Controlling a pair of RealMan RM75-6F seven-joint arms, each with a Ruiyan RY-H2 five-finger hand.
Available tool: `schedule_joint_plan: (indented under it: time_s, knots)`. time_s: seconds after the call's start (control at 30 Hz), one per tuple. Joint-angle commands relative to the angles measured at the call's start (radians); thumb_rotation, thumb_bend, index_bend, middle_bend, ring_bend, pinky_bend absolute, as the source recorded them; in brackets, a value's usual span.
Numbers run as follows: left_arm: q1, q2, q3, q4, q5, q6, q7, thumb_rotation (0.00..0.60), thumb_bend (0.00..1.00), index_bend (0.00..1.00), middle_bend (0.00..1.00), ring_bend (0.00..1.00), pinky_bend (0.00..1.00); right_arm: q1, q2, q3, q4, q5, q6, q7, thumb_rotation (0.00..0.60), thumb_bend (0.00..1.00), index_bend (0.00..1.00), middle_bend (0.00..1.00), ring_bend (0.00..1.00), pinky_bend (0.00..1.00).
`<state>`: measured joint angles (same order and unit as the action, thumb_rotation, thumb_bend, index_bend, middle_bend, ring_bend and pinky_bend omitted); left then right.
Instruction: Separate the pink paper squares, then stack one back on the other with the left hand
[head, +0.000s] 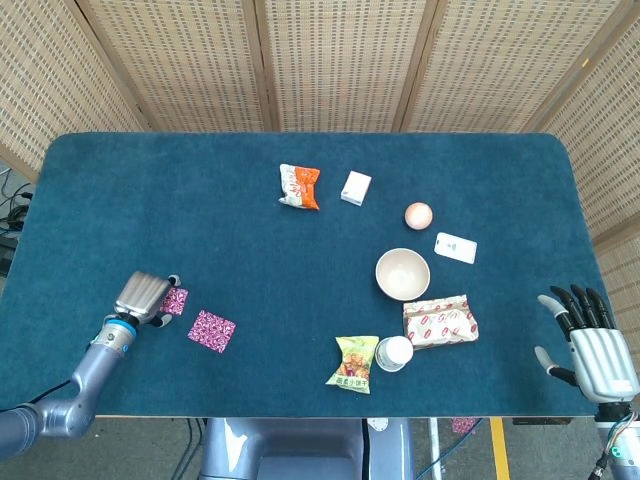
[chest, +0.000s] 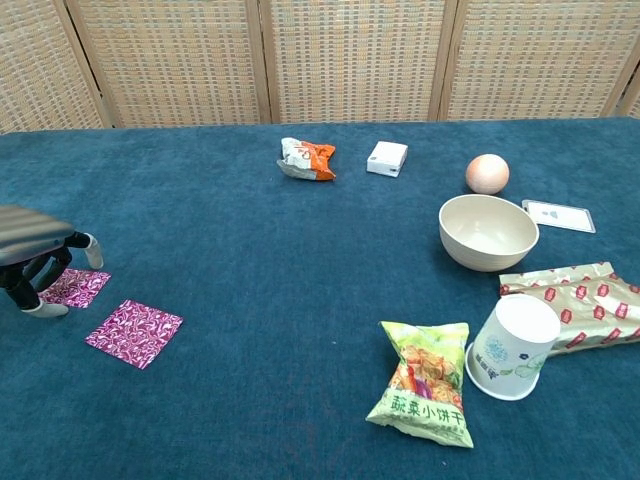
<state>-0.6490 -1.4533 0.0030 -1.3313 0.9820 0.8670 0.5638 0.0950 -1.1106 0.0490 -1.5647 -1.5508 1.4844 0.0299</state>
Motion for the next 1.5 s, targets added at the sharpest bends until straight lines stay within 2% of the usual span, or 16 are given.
schedule_joint_plan:
  time_s: [0.03, 0.33, 1.27, 1.5]
  knots:
    - [-0.001, 0.001, 0.000, 0.000, 0.000, -0.001, 0.000, 0.497, 0.28, 0.38, 0.65, 0.58, 0.54, 0.001, 0.000, 0.000, 0.000, 0.000, -0.001, 0.000, 0.600, 0.33, 0.17, 0.14, 0.00, 0.00]
    - [0.003, -0.002, -0.001, 0.007, -0.007, -0.001, -0.006, 0.497, 0.27, 0.42, 0.65, 0.58, 0.54, 0.001, -0.001, 0.001, 0.000, 0.002, -0.002, -0.001, 0.600, 0.32, 0.17, 0.14, 0.00, 0.00]
    - [0.003, -0.006, 0.000, 0.018, -0.010, -0.009, -0.007, 0.500, 0.27, 0.42, 0.65, 0.58, 0.54, 0.005, -0.003, 0.003, 0.001, 0.003, -0.006, -0.001, 0.600, 0.32, 0.17, 0.14, 0.00, 0.00]
    - [0.005, -0.009, 0.001, 0.019, -0.010, -0.014, -0.017, 0.506, 0.30, 0.47, 0.65, 0.58, 0.54, 0.005, -0.002, 0.003, 0.000, 0.006, -0.007, -0.004, 0.600, 0.33, 0.17, 0.14, 0.00, 0.00]
